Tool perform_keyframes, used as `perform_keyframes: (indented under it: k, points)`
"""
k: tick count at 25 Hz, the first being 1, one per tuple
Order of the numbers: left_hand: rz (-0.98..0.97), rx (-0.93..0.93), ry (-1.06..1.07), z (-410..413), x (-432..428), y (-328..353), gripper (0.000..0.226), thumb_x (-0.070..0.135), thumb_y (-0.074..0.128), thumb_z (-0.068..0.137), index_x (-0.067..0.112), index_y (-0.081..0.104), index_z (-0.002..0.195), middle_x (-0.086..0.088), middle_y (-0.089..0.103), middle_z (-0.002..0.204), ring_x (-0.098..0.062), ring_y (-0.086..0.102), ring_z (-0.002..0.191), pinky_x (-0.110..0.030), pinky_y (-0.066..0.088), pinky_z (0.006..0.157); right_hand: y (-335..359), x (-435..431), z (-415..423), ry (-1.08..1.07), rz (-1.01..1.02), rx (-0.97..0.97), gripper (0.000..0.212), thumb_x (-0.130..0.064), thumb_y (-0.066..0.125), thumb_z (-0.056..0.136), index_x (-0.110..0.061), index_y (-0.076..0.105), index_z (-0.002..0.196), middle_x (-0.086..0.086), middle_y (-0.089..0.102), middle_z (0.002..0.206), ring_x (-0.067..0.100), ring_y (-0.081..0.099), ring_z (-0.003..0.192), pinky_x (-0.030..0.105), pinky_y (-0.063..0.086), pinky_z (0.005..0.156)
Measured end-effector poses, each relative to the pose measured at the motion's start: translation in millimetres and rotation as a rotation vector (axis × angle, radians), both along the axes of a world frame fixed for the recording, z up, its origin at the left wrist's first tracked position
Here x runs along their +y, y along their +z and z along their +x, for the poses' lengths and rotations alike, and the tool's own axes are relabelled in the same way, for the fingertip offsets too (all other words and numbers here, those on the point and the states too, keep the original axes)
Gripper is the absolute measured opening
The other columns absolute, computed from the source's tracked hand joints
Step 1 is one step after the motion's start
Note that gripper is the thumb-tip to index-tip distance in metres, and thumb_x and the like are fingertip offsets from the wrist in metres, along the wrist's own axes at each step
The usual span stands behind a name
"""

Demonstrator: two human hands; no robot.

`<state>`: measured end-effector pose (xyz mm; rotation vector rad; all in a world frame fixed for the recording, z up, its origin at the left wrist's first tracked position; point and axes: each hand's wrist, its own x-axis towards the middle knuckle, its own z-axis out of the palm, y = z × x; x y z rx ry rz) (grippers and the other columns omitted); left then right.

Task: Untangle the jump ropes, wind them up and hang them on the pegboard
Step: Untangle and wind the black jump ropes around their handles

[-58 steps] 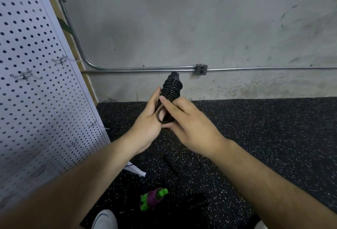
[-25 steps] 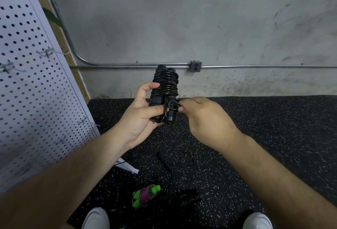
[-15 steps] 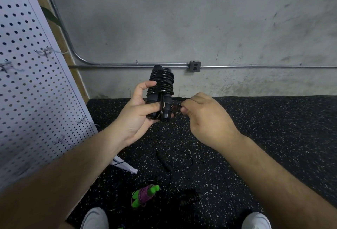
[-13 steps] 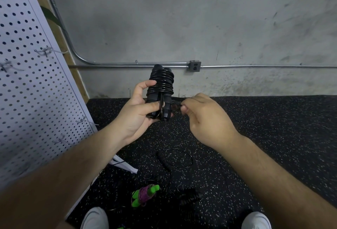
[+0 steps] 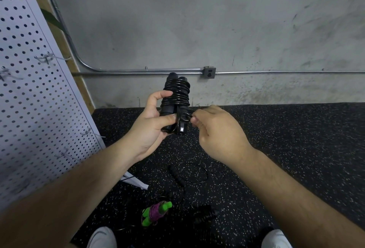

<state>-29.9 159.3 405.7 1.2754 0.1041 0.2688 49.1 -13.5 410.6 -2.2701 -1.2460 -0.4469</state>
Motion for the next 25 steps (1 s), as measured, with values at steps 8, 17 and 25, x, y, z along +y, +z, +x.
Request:
perform_keyframes:
  k: [8,17,25]
  points:
    - [0.079,-0.007,-0.062,-2,-4,-2,0.067,-0.011,0.061,0.082,0.030,0.046,0.133,-0.015,0.068,0.112,-0.021,0.065,0.097,-0.029,0.056,0.077,-2,5,-11,-0.056,0.066,0.274,0.037,-0.021,0.048,0.103,-0.027,0.041,0.068,-0.013,0.043,0.060,0.012,0.042,0.060,0.032,0.029,0.054]
    - [0.246,0.037,0.063,0,0,-6,0.067,0.005,0.061,0.076,0.049,0.051,0.126,-0.020,0.064,0.124,-0.033,0.062,0.115,-0.053,0.047,0.107,-12,8,-16,-0.029,-0.114,-0.122,0.009,-0.007,0.058,0.091,-0.005,0.064,0.097,0.009,0.052,0.100,0.024,0.047,0.094,0.029,0.043,0.066]
    - [0.402,0.062,0.007,-5,0,-9,0.069,0.002,0.059,0.080,0.047,0.047,0.130,-0.010,0.059,0.130,-0.025,0.060,0.118,-0.051,0.044,0.110,-16,8,-15,-0.014,0.119,-0.198,0.009,-0.002,0.069,0.086,-0.004,0.072,0.094,0.009,0.066,0.089,0.028,0.062,0.083,0.038,0.057,0.076]
